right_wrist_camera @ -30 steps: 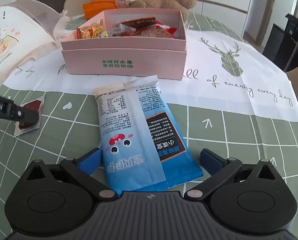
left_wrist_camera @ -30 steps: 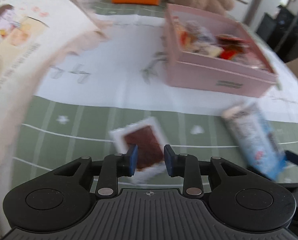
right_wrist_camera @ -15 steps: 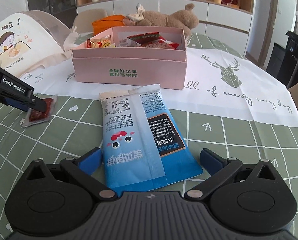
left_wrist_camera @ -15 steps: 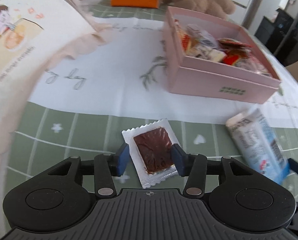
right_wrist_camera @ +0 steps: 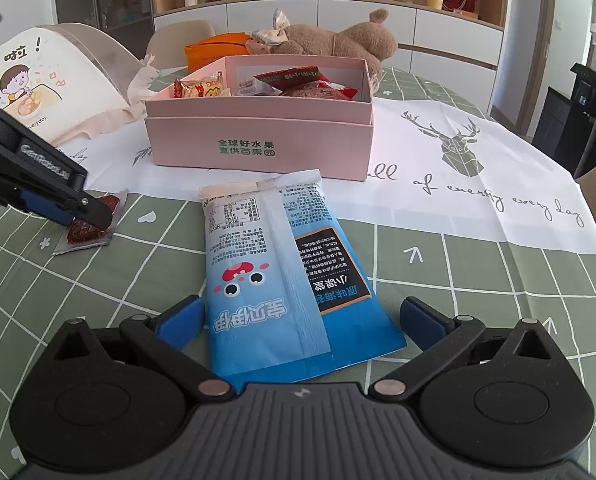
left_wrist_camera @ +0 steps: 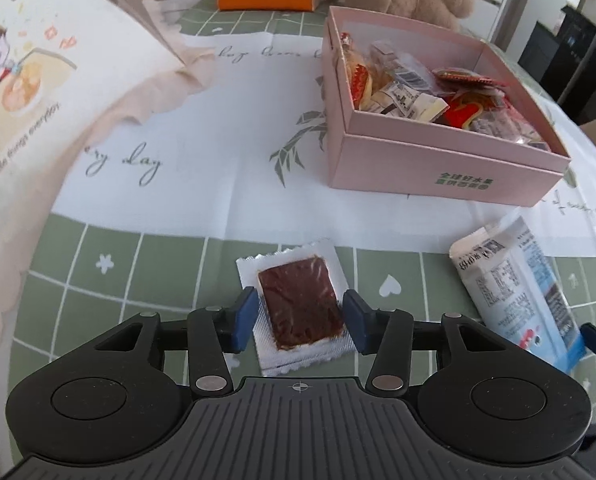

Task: Organize snacks
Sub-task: 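Grasp the chocolate square in its white wrapper with the left tool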

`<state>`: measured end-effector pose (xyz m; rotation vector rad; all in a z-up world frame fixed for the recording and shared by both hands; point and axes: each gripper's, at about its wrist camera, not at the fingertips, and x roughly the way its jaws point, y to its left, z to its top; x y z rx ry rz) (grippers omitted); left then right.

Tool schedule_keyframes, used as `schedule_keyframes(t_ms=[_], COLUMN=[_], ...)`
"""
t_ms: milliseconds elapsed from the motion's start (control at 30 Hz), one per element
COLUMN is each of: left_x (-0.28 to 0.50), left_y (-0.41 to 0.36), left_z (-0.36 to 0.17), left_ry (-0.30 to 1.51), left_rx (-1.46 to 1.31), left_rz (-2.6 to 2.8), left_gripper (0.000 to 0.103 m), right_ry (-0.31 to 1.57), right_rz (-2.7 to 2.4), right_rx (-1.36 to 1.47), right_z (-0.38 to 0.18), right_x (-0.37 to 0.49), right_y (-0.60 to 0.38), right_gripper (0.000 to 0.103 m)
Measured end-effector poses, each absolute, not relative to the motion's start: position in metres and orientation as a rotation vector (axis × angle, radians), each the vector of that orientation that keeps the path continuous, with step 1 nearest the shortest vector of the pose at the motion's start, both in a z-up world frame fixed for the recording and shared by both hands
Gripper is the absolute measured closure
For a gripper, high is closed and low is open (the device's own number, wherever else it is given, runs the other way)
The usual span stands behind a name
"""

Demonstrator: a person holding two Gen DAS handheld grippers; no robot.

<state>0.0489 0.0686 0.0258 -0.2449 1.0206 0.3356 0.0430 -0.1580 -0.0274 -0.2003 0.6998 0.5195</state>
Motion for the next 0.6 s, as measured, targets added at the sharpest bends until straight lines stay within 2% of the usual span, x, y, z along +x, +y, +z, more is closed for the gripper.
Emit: schedule_keyframes(t_ms=[133, 467, 533, 567, 600], left_x=[0.056, 0.04, 0.04, 0.04, 0.04], left_y=[0.066, 0.058, 0.059, 0.058, 0.057], left_z=[0.024, 0.026, 0.027, 0.028, 0.028], left_ry=[1.011, 1.024, 1.055, 1.068, 1.08], left_rx=[-0.232, -0.196, -0.208, -0.203, -0.192], left_rz=[0.328, 0.135, 0.126, 0.119, 0.111], left_gripper=[0.042, 0.042, 0.042, 0.042, 0.042], right_ry=[0.7, 0.832, 0.859, 0.871, 0.887], right_rz=[0.52, 0.604, 0.608, 0.617, 0.628], right_rx=[-0.201, -0.266, -0.293, -0.301, -0.303], right_z=[-0.028, -0.015, -0.01, -0.007, -0.005], right_x=[0.043, 0.076, 0.083, 0.085, 0.087], right_y=[-0.158, -0.139, -0.132, -0.131, -0.13], right_gripper=[0.0, 0.0, 0.006, 0.015, 0.018])
